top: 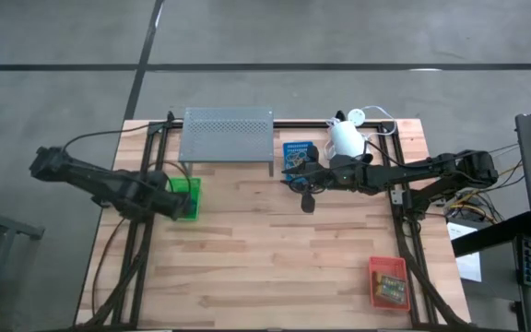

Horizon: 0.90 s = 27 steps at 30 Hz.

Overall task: Pick & Place Office Desk Supplies
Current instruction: Put the green bin on the shelf

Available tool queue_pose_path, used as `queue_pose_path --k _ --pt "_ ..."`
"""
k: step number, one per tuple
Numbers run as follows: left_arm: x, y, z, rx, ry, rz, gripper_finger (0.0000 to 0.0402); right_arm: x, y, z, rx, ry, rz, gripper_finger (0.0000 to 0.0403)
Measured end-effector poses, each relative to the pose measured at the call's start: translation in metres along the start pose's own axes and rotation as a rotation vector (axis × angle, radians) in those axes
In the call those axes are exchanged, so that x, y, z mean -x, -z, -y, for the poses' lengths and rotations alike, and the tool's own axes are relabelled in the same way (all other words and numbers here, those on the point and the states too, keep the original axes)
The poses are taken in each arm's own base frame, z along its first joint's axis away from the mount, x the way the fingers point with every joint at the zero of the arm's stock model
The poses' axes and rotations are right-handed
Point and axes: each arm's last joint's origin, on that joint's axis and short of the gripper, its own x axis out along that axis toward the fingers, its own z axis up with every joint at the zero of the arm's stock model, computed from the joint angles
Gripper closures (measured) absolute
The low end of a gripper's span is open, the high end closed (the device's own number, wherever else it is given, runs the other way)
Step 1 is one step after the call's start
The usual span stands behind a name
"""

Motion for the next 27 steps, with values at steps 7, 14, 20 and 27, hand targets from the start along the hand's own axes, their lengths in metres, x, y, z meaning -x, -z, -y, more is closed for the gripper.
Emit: queue_pose_path --k 7,14,20,27 --pt "-0.014 -0.018 0.002 0.083 -0.101 -0.008 0.0188 0.0 0.0 0.0 0.0 0.0 0.0 0.0275" --pt "-0.024 -0.043 0.005 0.005 -0.118 -0.068 0.022 0.0 0.0 0.0 0.0 0.0 0.0 0.0275" --pt "-0.029 -0.059 0.004 -0.175 -0.07 -0.146 0.0247 0.0 0.0 0.0 0.0 0.0 0.0 0.0275" --pt "-0.035 -0.063 0.005 -0.105 -0.05 -0.132 0.0265 0.0 0.0 0.0 0.0 0.0 0.0 0.0275"
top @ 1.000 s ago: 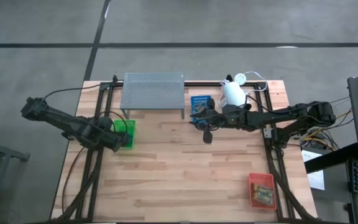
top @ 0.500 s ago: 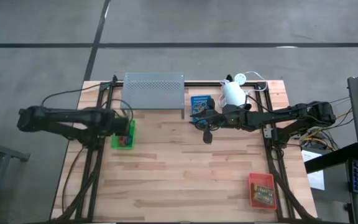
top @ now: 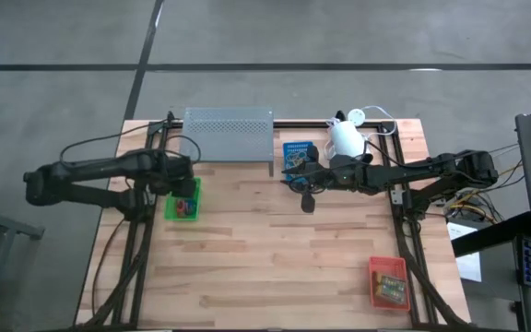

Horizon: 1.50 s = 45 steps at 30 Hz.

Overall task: Pick & Place Office Desk Supplies
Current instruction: Put the green bin on the shelf

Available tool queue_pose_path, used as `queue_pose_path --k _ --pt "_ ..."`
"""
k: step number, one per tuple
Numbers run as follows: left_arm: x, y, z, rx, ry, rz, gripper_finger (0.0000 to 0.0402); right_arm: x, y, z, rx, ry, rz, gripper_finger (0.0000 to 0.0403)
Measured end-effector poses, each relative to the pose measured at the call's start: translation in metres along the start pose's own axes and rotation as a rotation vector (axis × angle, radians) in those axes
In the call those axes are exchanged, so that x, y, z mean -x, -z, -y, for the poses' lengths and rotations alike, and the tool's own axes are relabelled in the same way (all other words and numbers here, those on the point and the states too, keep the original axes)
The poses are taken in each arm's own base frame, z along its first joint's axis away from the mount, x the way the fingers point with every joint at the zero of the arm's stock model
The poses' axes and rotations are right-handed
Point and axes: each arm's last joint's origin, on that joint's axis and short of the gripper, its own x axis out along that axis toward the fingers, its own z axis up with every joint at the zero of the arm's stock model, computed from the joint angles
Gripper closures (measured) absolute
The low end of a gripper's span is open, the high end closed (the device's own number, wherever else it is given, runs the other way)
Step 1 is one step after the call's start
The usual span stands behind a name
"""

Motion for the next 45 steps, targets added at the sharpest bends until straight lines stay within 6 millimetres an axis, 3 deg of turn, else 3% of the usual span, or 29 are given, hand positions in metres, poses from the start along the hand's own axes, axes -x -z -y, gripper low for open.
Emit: queue_pose_path --k 3,11,17,26,45 --pt "-0.006 0.0 -0.002 0.087 -0.017 -0.005 0.0269 0.0 0.0 0.0 0.0 0.0 0.0 0.0275" --pt "-0.006 -0.001 -0.002 0.071 0.0 -0.032 0.0271 0.0 0.0 0.0 0.0 0.0 0.0 0.0275" --pt "-0.008 -0.006 0.0 0.178 -0.046 -0.007 0.0271 0.0 0.0 0.0 0.0 0.0 0.0 0.0275" --pt "-0.006 -0.015 0.012 -0.088 -0.131 -0.058 0.0271 0.0 0.0 0.0 0.0 0.0 0.0 0.0275" --pt "-0.014 -0.021 0.012 -0.003 -0.191 -0.019 0.0271 0.0 0.0 0.0 0.0 0.0 0.0 0.0275"
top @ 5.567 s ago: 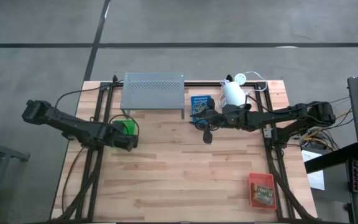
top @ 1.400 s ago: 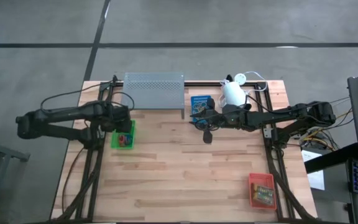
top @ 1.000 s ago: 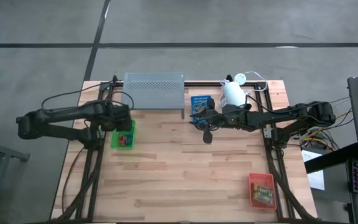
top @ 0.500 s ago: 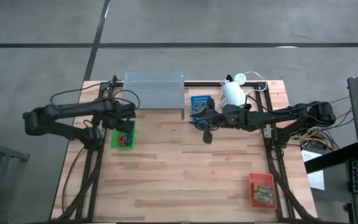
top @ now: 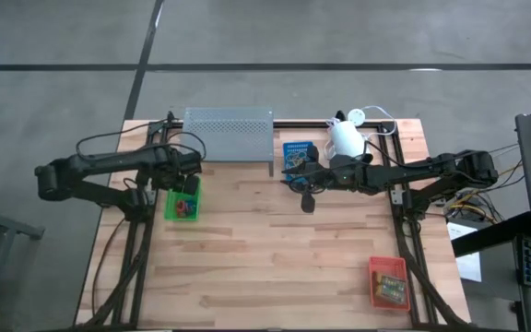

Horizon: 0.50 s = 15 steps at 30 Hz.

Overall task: Pick & Place Office Desk Supplies
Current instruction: Put the green bin on the shelf

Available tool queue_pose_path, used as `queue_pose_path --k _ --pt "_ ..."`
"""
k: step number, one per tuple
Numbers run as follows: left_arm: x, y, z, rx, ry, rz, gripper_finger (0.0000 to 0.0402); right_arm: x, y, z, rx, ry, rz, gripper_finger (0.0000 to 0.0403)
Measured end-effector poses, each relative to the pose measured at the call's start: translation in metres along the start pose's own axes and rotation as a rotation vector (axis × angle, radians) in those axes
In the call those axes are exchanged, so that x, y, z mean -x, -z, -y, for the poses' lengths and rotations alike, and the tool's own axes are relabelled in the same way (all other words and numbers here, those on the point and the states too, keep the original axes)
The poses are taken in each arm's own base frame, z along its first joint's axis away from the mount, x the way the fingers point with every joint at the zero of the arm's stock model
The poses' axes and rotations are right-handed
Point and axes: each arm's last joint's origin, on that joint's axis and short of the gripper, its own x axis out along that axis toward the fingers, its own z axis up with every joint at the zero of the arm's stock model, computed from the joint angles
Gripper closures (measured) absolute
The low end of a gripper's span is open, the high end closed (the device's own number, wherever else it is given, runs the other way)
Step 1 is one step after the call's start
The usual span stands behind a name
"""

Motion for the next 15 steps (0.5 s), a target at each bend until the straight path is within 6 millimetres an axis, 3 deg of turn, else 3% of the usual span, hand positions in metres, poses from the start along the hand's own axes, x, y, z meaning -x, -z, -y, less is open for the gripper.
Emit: queue_pose_path --k 8,15 --pt "-0.018 0.005 -0.004 0.036 -0.024 -0.05 0.0276 0.0 0.0 0.0 0.0 0.0 0.0 0.0275" --pt "-0.02 0.004 -0.002 0.033 -0.011 -0.052 0.0279 0.0 0.0 0.0 0.0 0.0 0.0 0.0275"
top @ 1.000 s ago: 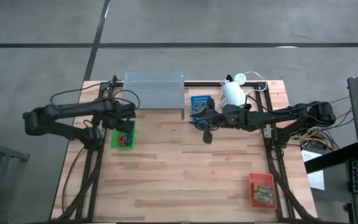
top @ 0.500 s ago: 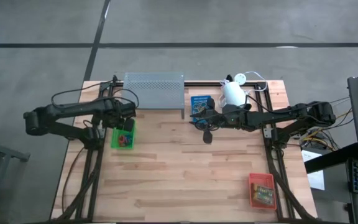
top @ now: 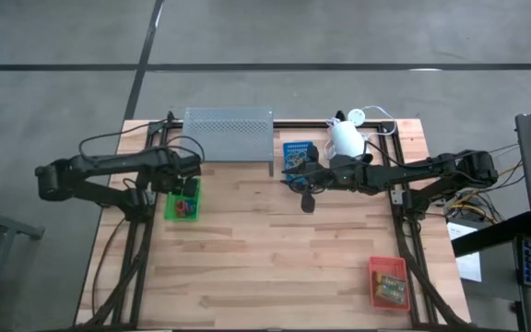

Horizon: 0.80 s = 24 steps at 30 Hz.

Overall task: Pick & Place Office Desk Supplies
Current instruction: Put the green bin on the shelf

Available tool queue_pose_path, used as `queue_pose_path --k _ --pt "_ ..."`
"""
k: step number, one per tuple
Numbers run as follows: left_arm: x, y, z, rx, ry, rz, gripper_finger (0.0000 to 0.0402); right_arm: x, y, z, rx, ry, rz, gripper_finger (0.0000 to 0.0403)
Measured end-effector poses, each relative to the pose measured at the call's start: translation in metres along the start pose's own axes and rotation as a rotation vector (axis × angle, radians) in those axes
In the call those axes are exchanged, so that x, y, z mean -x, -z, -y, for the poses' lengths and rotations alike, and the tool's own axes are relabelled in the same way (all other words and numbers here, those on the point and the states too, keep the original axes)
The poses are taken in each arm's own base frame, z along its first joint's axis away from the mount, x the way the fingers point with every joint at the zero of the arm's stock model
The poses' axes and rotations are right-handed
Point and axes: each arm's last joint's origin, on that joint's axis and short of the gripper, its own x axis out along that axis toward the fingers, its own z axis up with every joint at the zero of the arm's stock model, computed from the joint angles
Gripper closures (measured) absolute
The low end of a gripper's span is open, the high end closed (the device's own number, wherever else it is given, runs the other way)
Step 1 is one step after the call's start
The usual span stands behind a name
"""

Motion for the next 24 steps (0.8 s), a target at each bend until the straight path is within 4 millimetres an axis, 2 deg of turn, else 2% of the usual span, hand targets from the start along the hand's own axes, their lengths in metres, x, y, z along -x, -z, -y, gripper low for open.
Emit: queue_pose_path --k 14,24 --pt "-0.022 -0.009 0.019 -0.016 -0.093 -0.057 0.028 0.0 0.0 0.0 0.0 -0.001 0.0 0.0275" --pt "-0.024 -0.01 0.023 -0.017 -0.084 -0.066 0.0284 0.0 0.0 0.0 0.0 -0.001 0.0 0.0275"
